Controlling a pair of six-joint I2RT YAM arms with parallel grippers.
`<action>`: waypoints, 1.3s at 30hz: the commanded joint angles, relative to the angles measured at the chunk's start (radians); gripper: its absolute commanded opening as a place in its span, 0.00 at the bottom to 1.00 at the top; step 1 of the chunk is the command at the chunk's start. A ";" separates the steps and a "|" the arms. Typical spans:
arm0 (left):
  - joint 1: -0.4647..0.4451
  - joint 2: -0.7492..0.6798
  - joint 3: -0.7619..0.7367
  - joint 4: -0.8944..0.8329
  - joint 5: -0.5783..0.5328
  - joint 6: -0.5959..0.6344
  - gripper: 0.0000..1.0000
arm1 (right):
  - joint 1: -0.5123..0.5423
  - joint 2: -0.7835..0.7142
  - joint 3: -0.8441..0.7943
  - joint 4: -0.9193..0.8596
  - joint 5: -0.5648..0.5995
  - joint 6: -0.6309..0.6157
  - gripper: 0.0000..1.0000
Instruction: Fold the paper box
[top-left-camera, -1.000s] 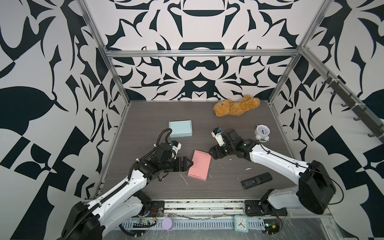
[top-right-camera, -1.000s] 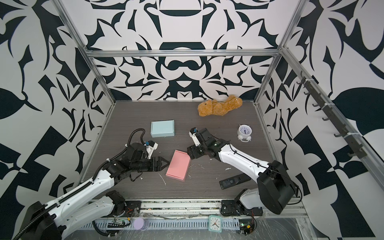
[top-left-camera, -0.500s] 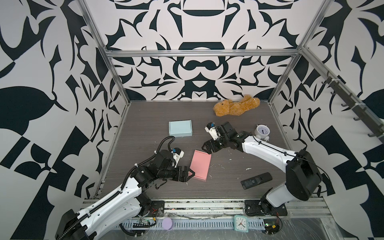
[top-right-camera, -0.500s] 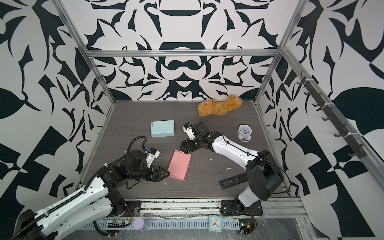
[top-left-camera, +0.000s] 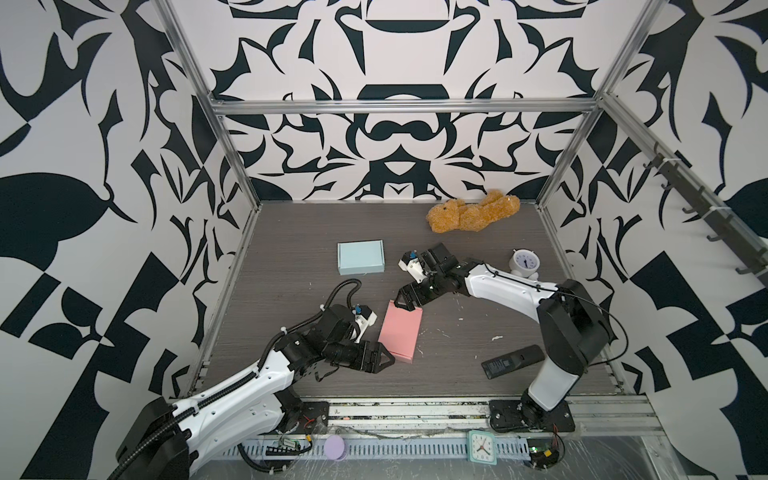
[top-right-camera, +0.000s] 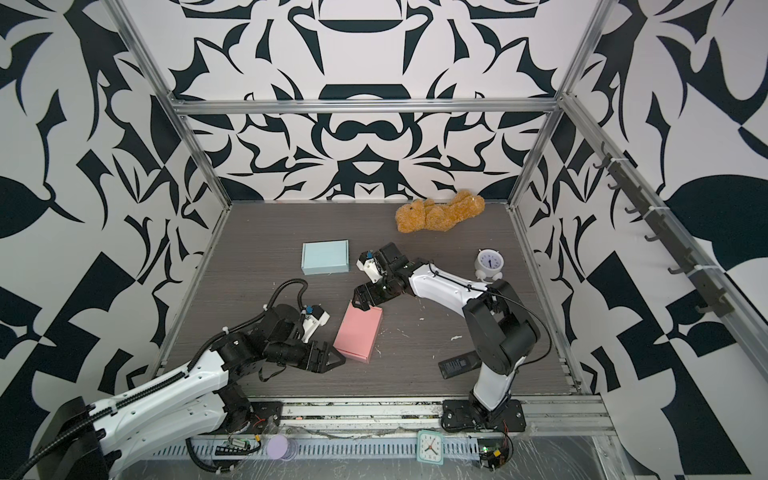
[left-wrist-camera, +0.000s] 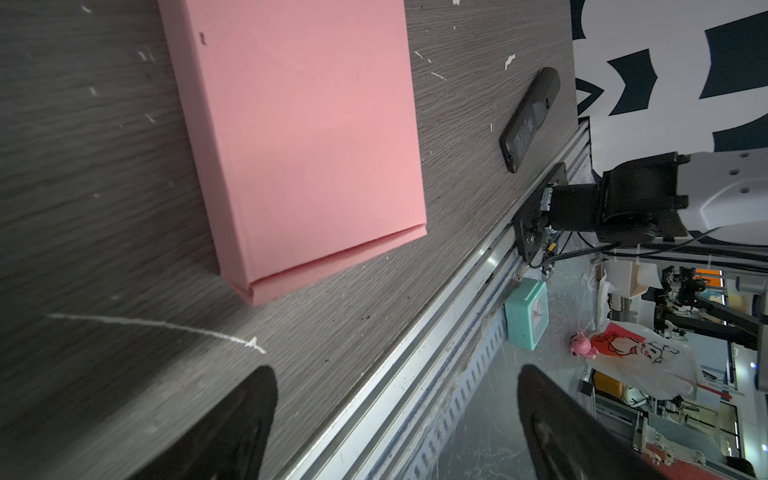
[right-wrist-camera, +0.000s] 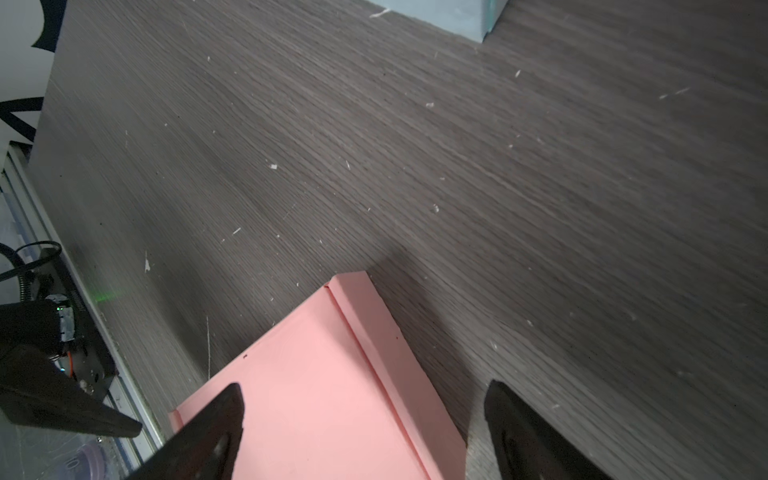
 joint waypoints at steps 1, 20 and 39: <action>-0.009 0.053 0.003 0.084 -0.007 -0.008 0.93 | -0.002 -0.002 0.046 -0.004 -0.046 -0.017 0.92; -0.013 0.218 0.034 0.233 -0.061 -0.013 0.90 | -0.001 -0.013 -0.018 0.010 -0.074 -0.008 0.85; 0.035 0.277 0.085 0.249 -0.103 0.015 0.88 | -0.011 -0.141 -0.151 0.030 -0.027 0.032 0.84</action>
